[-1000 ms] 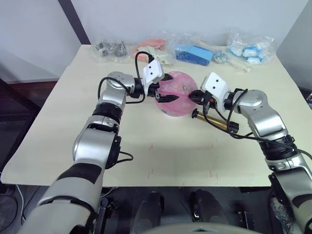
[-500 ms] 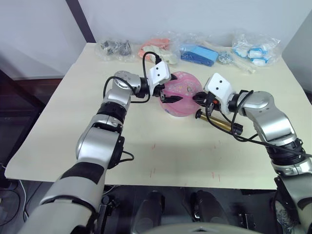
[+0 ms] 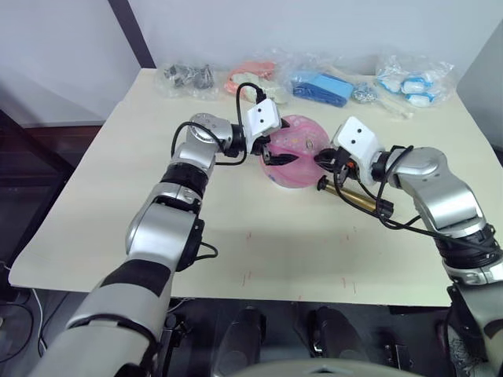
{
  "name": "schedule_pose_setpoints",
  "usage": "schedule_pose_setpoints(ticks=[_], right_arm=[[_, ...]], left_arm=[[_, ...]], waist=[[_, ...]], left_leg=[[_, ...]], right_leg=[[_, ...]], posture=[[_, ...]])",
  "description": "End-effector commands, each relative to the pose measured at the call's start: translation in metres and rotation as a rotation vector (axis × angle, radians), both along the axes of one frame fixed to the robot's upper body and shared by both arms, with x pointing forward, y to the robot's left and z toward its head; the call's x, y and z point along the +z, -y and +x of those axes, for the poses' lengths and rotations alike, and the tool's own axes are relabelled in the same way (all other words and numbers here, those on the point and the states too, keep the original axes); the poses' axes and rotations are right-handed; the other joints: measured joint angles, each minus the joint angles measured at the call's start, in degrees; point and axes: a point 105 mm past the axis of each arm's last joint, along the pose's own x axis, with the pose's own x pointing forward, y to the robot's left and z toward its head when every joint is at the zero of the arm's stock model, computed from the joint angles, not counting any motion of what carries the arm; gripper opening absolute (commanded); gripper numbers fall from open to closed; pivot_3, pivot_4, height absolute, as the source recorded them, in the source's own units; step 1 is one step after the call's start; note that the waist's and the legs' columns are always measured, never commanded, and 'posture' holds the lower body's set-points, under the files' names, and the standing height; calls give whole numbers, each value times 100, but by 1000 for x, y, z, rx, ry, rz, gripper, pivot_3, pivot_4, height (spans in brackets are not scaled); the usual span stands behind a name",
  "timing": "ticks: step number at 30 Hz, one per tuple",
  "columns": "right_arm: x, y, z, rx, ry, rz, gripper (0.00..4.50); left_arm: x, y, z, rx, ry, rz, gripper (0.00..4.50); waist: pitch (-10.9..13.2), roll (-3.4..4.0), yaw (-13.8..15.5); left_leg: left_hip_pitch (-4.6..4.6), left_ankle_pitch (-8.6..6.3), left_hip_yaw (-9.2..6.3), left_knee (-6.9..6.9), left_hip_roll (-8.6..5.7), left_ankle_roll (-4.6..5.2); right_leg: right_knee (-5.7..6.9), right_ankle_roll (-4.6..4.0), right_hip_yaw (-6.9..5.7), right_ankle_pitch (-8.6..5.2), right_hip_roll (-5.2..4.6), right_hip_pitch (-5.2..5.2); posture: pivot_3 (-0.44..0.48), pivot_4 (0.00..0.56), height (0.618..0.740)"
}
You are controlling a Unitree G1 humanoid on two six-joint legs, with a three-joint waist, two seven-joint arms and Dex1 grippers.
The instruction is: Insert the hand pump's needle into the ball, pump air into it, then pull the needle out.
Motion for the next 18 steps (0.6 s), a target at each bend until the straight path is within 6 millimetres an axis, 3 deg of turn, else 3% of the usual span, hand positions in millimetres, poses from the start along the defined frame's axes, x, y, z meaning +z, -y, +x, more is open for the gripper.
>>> schedule_pose_setpoints(ticks=[1, 18], right_arm=[[21, 5, -10, 21, 63, 10, 297], [25, 9, -14, 5, 59, -1, 297]], left_arm=[[-28, -31, 9, 152, -75, 77, 4500], [-32, -35, 12, 192, -73, 104, 4500]], waist=[[0, 0, 0], [0, 0, -2]], left_leg=[[-1, 0, 0, 0, 0, 0], [-4, 0, -4, 0, -6, 0]], right_leg=[[0, 0, 0, 0, 0, 0], [-2, 1, -4, -1, -6, -1]], posture=[[0, 150, 740], [0, 150, 740]])
